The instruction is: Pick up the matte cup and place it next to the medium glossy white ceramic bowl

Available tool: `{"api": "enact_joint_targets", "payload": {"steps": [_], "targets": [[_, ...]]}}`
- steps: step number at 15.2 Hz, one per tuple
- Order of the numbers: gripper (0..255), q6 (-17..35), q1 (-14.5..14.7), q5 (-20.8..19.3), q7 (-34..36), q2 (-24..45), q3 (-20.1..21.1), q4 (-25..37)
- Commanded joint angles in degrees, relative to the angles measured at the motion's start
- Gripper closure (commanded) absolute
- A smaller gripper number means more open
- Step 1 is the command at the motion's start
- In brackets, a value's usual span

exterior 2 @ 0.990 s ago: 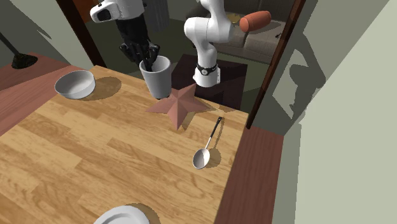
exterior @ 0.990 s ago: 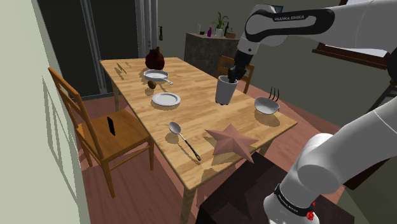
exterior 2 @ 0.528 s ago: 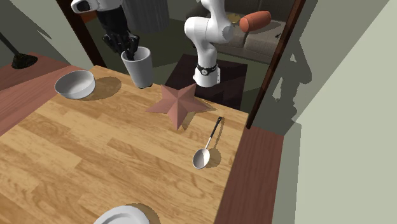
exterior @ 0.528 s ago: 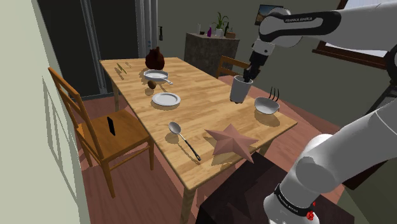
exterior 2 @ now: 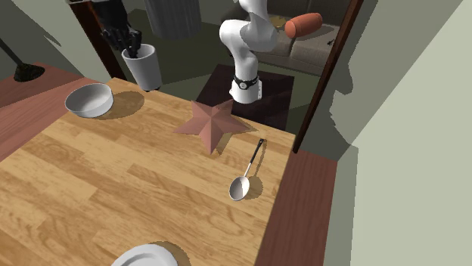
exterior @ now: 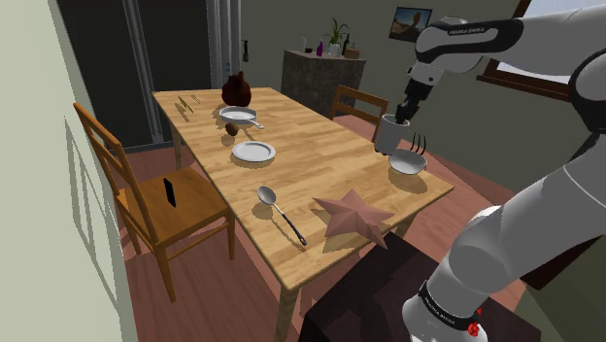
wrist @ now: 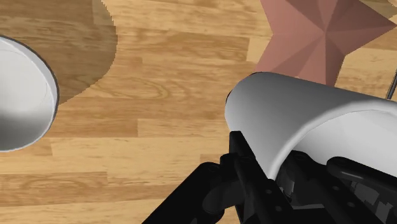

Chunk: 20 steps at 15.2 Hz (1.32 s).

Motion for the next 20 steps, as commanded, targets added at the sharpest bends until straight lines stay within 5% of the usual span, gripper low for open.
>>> {"api": "enact_joint_targets", "payload": {"steps": [1, 8, 15, 20], "targets": [[255, -0.5, -0.7, 0.2, -3.5, 1.6, -2.5, 1.8], [255, -2.8, -2.8, 4.1, -16.1, 10.2, -11.5, 10.4], [255, -7.2, -8.6, 14.3, -31.1, 24.8, -19.3, 22.7], [255, -3.4, -8.6, 14.2, -31.4, 24.5, -18.9, 18.6]]}}
